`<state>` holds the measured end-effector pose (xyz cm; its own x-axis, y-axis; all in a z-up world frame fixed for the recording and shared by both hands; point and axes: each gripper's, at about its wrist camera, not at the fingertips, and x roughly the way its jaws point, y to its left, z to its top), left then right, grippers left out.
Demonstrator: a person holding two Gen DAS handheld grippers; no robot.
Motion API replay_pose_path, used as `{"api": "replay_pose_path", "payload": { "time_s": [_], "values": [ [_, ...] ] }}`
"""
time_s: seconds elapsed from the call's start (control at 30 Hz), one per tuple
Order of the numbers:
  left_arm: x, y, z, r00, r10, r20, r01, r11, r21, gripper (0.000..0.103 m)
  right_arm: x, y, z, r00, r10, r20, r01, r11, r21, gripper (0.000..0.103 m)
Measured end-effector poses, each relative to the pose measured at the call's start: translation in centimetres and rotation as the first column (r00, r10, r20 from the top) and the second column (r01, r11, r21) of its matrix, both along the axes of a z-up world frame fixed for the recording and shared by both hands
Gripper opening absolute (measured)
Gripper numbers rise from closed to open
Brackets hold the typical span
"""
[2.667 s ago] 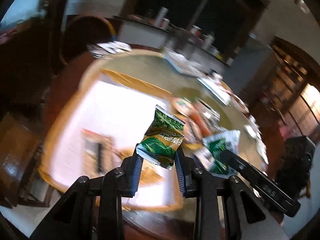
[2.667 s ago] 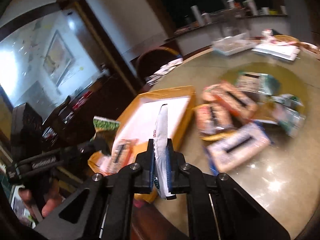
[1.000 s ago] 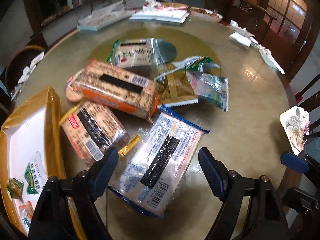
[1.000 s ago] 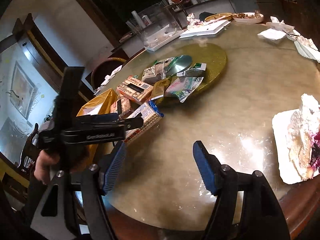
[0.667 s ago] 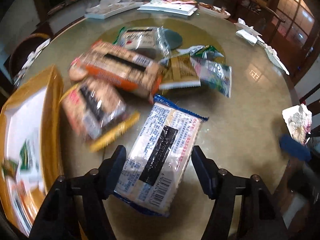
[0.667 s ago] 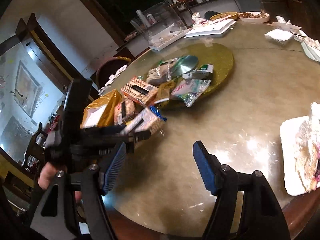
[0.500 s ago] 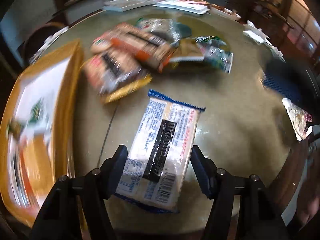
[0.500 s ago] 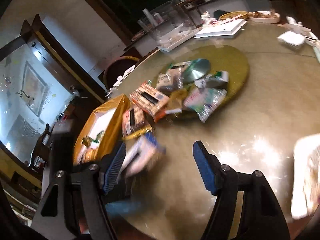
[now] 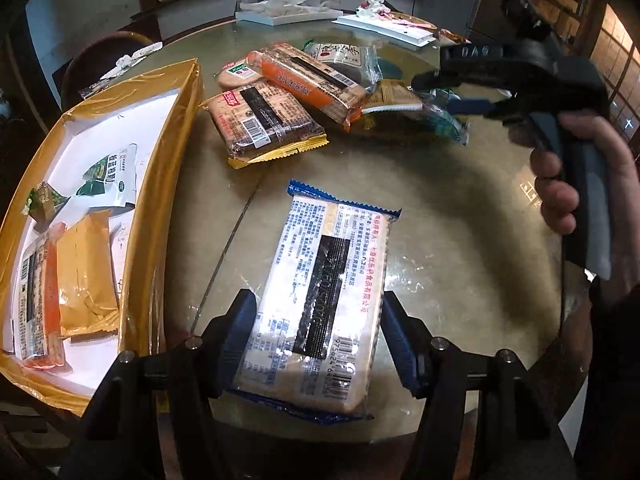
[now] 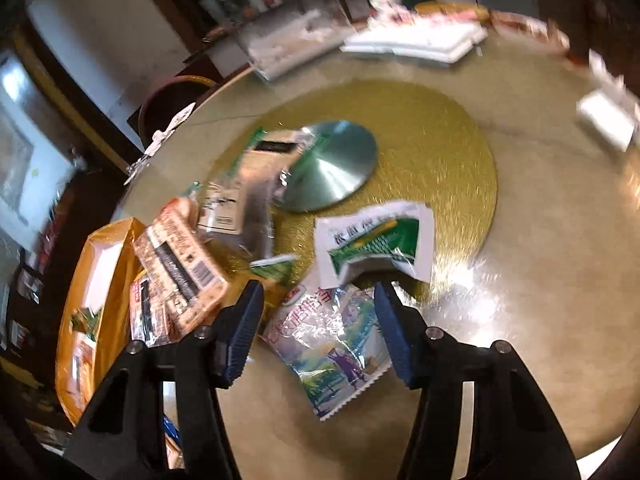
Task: Organize snacks
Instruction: 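Grasp the blue-edged cracker pack with the left gripper while the right grasps the Dole bag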
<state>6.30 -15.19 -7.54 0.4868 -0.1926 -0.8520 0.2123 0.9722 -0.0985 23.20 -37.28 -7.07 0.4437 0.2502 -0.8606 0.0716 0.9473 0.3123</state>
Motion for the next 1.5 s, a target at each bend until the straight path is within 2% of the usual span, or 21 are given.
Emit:
{"api": "replay_pose_path", "payload": {
  "time_s": [0.07,0.17,0.27,0.33,0.37,0.43,0.47,0.57,0.63,0.7,0.8,0.87,0.97,1.13,1.17,1.23,1.27,1.37,1.5],
  "values": [
    [-0.1,0.0,0.0,1.0,-0.002,0.002,0.002,1.0,0.001,0.063,-0.5,0.4,-0.2,1.0,0.006,0.015,-0.006,0.999,-0.031,0.059],
    [0.0,0.3,0.1,1.0,-0.005,-0.003,0.005,1.0,-0.013,0.063,-2.6,1.4,0.1,0.999,0.048,0.014,-0.048,0.999,-0.02,0.059],
    [0.0,0.5,0.2,1.0,-0.006,-0.005,0.006,1.0,-0.018,0.063,-4.7,2.9,0.5,0.994,0.108,0.021,-0.106,0.992,-0.07,0.059],
    [0.0,0.4,0.2,1.0,-0.009,-0.002,0.009,1.0,-0.01,0.063,-5.4,3.2,1.3,0.993,0.108,0.044,-0.104,0.991,-0.085,0.06],
    [0.0,0.4,0.2,1.0,-0.01,-0.001,0.01,1.0,-0.007,0.063,-5.4,3.1,1.6,0.992,0.112,0.055,-0.109,0.992,-0.069,0.061],
    [-0.1,0.2,0.2,1.0,-0.014,-0.001,0.014,1.0,-0.001,0.063,-4.7,3.3,1.9,0.988,0.136,0.076,-0.132,0.99,-0.053,0.074],
    [-0.1,0.2,0.2,1.0,-0.013,0.0,0.013,1.0,0.001,0.063,-4.2,3.3,1.9,0.986,0.145,0.079,-0.14,0.988,-0.064,0.075],
    [-0.3,0.1,0.2,1.0,-0.006,-0.002,0.006,1.0,0.001,0.063,-2.8,3.6,0.1,0.979,0.204,0.009,-0.204,0.979,-0.023,0.075],
    [-0.4,0.3,0.2,1.0,-0.005,-0.01,0.005,1.0,-0.01,0.063,-4.1,4.0,0.1,0.974,0.226,0.006,-0.226,0.974,-0.02,0.075],
    [-0.4,0.7,0.3,1.0,0.001,-0.019,-0.002,1.0,-0.031,0.063,-5.7,4.6,0.3,0.961,0.278,0.006,-0.278,0.96,0.025,0.075],
    [-0.3,0.8,0.3,1.0,0.006,-0.026,-0.007,0.999,-0.033,0.063,-7.4,6.1,0.4,0.951,0.31,-0.006,-0.31,0.95,-0.031,0.075],
    [-0.2,0.5,0.3,1.0,0.0,-0.025,0.0,1.0,-0.015,0.064,-7.0,6.5,0.1,0.961,0.277,-0.021,-0.278,0.959,-0.058,0.075],
    [-0.2,0.2,0.2,1.0,-0.009,-0.02,0.009,1.0,0.01,0.065,-5.9,6.9,0.0,0.974,0.224,-0.031,-0.226,0.973,-0.047,0.076],
    [-0.8,-0.3,0.0,1.0,-0.016,-0.01,0.016,0.998,0.058,0.07,-6.0,7.7,0.0,0.987,0.162,-0.016,-0.163,0.981,-0.109,0.075],
    [-0.9,-0.3,0.0,1.0,-0.018,-0.009,0.018,0.998,0.056,0.071,-6.2,7.9,-0.1,0.986,0.165,-0.01,-0.165,0.977,-0.138,0.075],
    [-1.0,-0.3,0.0,1.0,-0.02,-0.006,0.02,0.998,0.056,0.071,-7.0,8.0,0.0,0.986,0.168,-0.004,-0.165,0.963,-0.213,0.064],
    [-1.0,-0.2,0.0,1.0,-0.021,-0.007,0.021,0.998,0.054,0.072,-7.7,7.8,0.1,0.986,0.166,-0.001,-0.161,0.959,-0.234,0.062],
    [-0.8,-0.5,-0.1,0.999,-0.035,-0.014,0.035,0.998,0.059,0.078,-9.6,6.3,0.4,0.989,0.151,-0.002,-0.147,0.96,-0.239,0.061],
    [-0.1,-0.9,-0.1,0.999,-0.054,-0.008,0.054,0.997,0.059,0.079,-12.5,4.4,0.8,0.989,0.148,0.009,-0.142,0.96,-0.241,0.059]
  ]
}}
